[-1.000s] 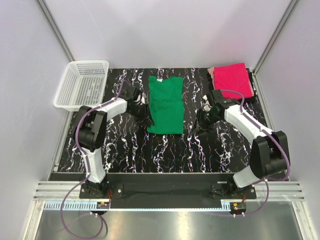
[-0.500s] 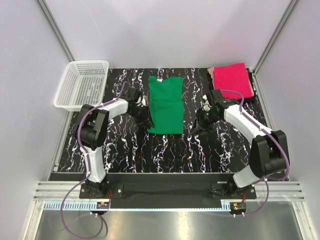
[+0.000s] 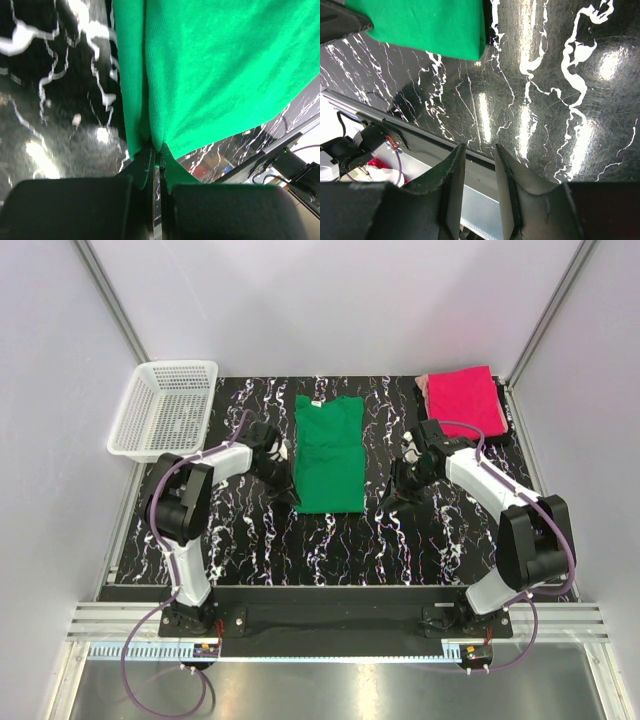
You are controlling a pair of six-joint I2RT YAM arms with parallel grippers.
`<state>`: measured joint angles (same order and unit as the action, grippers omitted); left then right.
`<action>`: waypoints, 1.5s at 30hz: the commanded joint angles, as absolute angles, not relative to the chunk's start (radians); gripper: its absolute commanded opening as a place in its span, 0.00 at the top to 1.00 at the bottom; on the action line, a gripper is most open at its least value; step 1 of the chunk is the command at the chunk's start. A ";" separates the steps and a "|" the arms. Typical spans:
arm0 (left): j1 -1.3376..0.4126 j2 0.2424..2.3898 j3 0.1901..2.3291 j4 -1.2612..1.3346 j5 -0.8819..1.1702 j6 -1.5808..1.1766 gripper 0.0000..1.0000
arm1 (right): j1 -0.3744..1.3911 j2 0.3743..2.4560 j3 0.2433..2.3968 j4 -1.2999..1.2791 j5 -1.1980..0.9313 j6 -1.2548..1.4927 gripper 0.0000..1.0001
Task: Fold and stack the t-shirts
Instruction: Fold the tshirt
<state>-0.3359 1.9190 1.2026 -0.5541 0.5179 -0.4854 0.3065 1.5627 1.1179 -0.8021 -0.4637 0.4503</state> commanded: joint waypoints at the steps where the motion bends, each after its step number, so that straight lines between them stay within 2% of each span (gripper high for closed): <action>1: -0.331 1.859 1.196 -0.595 0.506 -0.466 1.00 | 0.304 1.568 1.152 -0.775 -0.489 0.457 0.63; 11: -0.316 1.829 1.250 -0.761 0.477 -0.453 1.00 | 0.304 1.575 1.144 -0.759 -0.491 0.460 0.64; 21: -0.321 1.763 1.114 -0.759 0.545 -0.453 1.00 | 0.304 1.601 1.170 -0.759 -0.503 0.457 0.64; 32: -0.345 1.706 1.075 -0.756 0.601 -0.446 1.00 | 0.307 1.661 1.276 -0.762 -0.512 0.472 0.64; 45: -0.383 1.597 0.934 -0.750 0.588 -0.451 1.00 | 0.305 1.651 1.289 -0.764 -0.509 0.479 0.65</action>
<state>-0.3798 1.6489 0.9604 -0.7425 0.5682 -0.4629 0.3065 1.6665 1.2549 -0.7746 -0.4915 0.4694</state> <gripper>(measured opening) 0.020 0.357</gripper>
